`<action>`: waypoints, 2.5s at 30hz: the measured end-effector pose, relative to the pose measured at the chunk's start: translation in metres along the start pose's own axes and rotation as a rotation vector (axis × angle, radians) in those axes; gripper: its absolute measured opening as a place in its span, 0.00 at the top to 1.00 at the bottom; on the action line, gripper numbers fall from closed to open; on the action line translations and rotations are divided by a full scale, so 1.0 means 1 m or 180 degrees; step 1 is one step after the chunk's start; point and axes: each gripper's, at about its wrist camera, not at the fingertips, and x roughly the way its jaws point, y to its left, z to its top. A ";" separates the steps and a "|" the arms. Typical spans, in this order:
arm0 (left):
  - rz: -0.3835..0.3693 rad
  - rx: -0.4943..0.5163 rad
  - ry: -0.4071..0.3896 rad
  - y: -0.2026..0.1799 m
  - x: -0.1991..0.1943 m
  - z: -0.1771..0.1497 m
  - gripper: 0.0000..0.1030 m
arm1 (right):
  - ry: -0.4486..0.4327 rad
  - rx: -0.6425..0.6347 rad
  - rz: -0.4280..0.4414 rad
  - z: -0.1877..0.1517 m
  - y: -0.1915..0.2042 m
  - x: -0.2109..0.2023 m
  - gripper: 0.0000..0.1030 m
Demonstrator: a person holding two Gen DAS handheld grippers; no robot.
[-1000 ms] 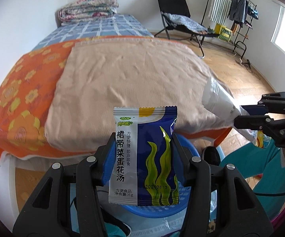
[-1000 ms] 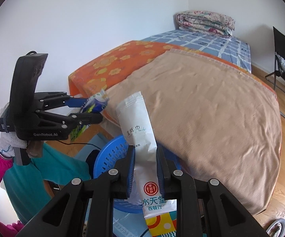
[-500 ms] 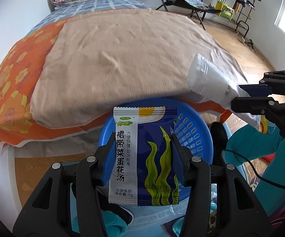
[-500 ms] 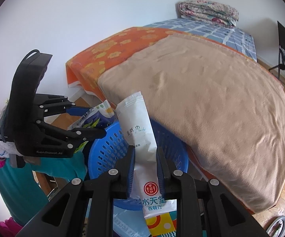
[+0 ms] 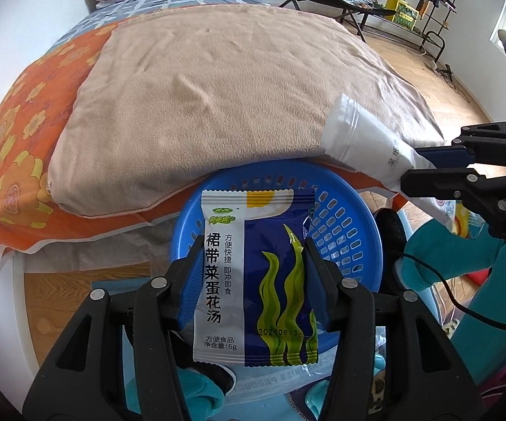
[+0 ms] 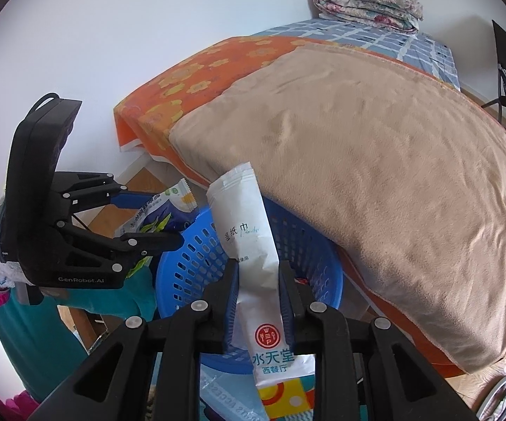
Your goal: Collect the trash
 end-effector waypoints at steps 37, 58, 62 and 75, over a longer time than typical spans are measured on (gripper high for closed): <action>-0.0018 -0.0171 -0.0317 0.007 -0.034 0.028 0.38 | -0.0373 0.0114 -0.0268 0.020 -0.008 -0.031 0.19; 0.0077 -0.0319 -0.1076 0.012 -0.095 0.106 0.19 | -0.0849 0.0095 -0.0545 0.061 -0.035 -0.079 0.10; 0.0117 -0.0371 -0.1253 0.015 -0.108 0.122 0.17 | -0.1001 0.0135 -0.0574 0.071 -0.041 -0.090 0.07; 0.0238 -0.0482 -0.1649 0.011 -0.131 0.141 0.03 | -0.1436 0.0225 -0.0663 0.097 -0.056 -0.112 0.00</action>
